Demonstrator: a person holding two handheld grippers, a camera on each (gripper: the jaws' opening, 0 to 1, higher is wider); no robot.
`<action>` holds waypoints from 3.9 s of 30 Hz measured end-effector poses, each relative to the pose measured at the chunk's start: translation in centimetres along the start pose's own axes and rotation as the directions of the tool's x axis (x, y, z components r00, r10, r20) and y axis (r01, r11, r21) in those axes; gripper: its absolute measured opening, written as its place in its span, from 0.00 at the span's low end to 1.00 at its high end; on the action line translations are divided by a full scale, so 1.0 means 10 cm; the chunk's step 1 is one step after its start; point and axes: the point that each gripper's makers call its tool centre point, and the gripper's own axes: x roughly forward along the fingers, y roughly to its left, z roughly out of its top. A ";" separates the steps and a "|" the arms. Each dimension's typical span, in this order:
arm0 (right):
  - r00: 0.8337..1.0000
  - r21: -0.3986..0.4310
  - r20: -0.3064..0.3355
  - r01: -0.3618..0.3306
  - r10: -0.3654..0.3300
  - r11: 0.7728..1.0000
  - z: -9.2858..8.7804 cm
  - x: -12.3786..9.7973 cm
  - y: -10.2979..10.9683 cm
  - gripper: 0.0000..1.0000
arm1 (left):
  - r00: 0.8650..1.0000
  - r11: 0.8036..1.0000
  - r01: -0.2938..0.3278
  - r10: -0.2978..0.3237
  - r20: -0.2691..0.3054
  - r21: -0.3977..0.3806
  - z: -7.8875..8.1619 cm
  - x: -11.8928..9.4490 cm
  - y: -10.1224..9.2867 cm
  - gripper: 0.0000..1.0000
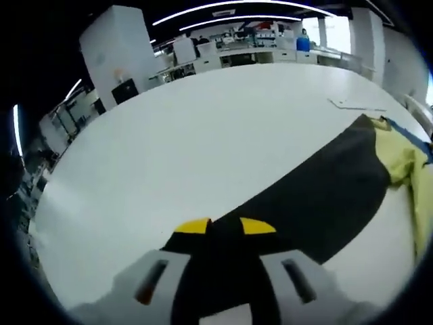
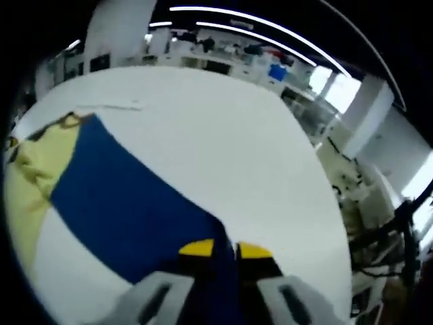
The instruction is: Fold the garment on the visible template until the final outline fits inside the template.
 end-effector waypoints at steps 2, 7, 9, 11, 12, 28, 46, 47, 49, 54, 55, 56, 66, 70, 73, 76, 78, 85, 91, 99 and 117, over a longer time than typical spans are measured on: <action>1.000 0.010 0.020 -0.006 0.006 1.000 0.04 -0.06 0.06 0.32 | 1.000 1.000 0.013 -0.013 0.015 0.000 -0.01 -0.01 0.05 0.24; 0.994 0.020 0.082 -0.081 0.079 0.997 0.19 -0.23 0.35 0.58 | 0.999 0.999 0.035 -0.036 0.030 0.029 -0.04 -0.14 0.00 0.47; 0.985 0.073 0.112 -0.141 0.132 0.987 0.27 -0.28 0.52 0.66 | 0.996 0.997 0.067 -0.069 0.051 0.047 -0.04 -0.28 -0.08 0.55; 0.978 0.082 0.127 -0.177 0.166 0.981 0.31 -0.35 0.66 0.71 | 0.992 0.992 0.106 -0.111 0.068 0.066 -0.03 -0.41 -0.18 0.58; 0.974 0.075 0.133 -0.194 0.183 0.978 0.32 -0.43 0.76 0.73 | 0.989 0.990 0.125 -0.129 0.073 0.060 -0.03 -0.46 -0.22 0.60; 0.851 -0.091 0.141 -0.498 0.506 0.863 0.54 -1.04 2.20 0.97 | 0.921 0.940 0.340 -0.339 0.191 0.029 0.06 -1.33 -1.04 0.87; 0.702 -0.310 0.010 -0.675 0.712 0.669 0.16 -1.67 4.02 0.87 | 0.848 0.875 0.457 -0.483 0.219 0.160 0.01 -2.11 -1.90 0.83; 0.695 -0.320 0.007 -0.679 0.719 0.660 0.13 -1.70 4.08 0.86 | 0.846 0.873 0.459 -0.487 0.219 0.168 0.00 -2.13 -1.93 0.83; 0.698 -0.359 -0.001 -0.669 0.716 0.651 0.07 -1.72 4.20 0.83 | 0.835 0.861 0.470 -0.505 0.218 0.195 -0.03 -2.16 -2.01 0.83; 0.694 -0.409 0.007 -0.655 0.719 0.636 -0.02 -1.77 4.44 0.76 | 0.813 0.835 0.509 -0.546 0.200 0.210 -0.20 -2.22 -2.18 0.80; 0.684 -0.412 0.006 -0.663 0.729 0.625 -0.03 -1.79 4.50 0.73 | 0.810 0.831 0.514 -0.551 0.201 0.211 -0.22 -2.23 -2.20 0.80; 0.679 -0.404 0.008 -0.669 0.734 0.624 -0.04 -1.80 4.55 0.71 | 0.810 0.832 0.514 -0.551 0.202 0.208 -0.24 -2.24 -2.22 0.80; 0.636 -0.461 -0.008 -0.687 0.771 0.562 -0.21 -1.89 4.99 0.49 | 0.796 0.819 0.541 -0.572 0.201 0.188 -0.39 -2.25 -2.34 0.75; 0.641 -0.487 -0.021 -0.677 0.768 0.551 -0.26 -1.85 5.04 0.37 | 0.790 0.812 0.547 -0.582 0.194 0.206 -0.41 -2.23 -2.32 0.74; 0.658 -0.508 -0.034 -0.660 0.752 0.554 -0.29 -1.81 5.04 0.34 | 0.788 0.807 0.549 -0.586 0.189 0.218 -0.44 -2.22 -2.31 0.73; 0.674 -0.542 -0.037 -0.634 0.738 0.552 -0.32 -1.78 5.02 0.29 | 0.787 0.805 0.549 -0.589 0.184 0.225 -0.45 -2.24 -2.32 0.72; 0.677 -0.550 -0.037 -0.628 0.735 0.551 -0.33 -1.77 5.01 0.27 | 0.784 0.803 0.552 -0.592 0.186 0.225 -0.47 -2.24 -2.32 0.73; 0.680 -0.594 -0.032 -0.603 0.733 0.533 -0.34 -1.74 5.02 0.14 | 0.791 0.803 0.551 -0.589 0.164 0.228 -0.55 -2.24 -2.34 0.72; 0.662 -0.554 -0.034 -0.636 0.749 0.537 -0.29 -1.74 4.97 0.00 | 0.792 0.801 0.550 -0.590 0.156 0.236 -0.56 -2.25 -2.38 0.71; 0.652 -0.541 0.011 -0.634 0.758 0.553 -0.21 -1.89 4.86 0.00 | 0.777 0.782 0.572 -0.613 0.142 0.247 -0.58 -2.27 -2.53 0.70; 0.712 -0.408 0.234 -0.547 0.662 0.731 0.35 -2.00 4.04 0.00 | 0.761 0.763 0.584 -0.634 0.140 0.278 -0.54 -2.27 -2.64 0.65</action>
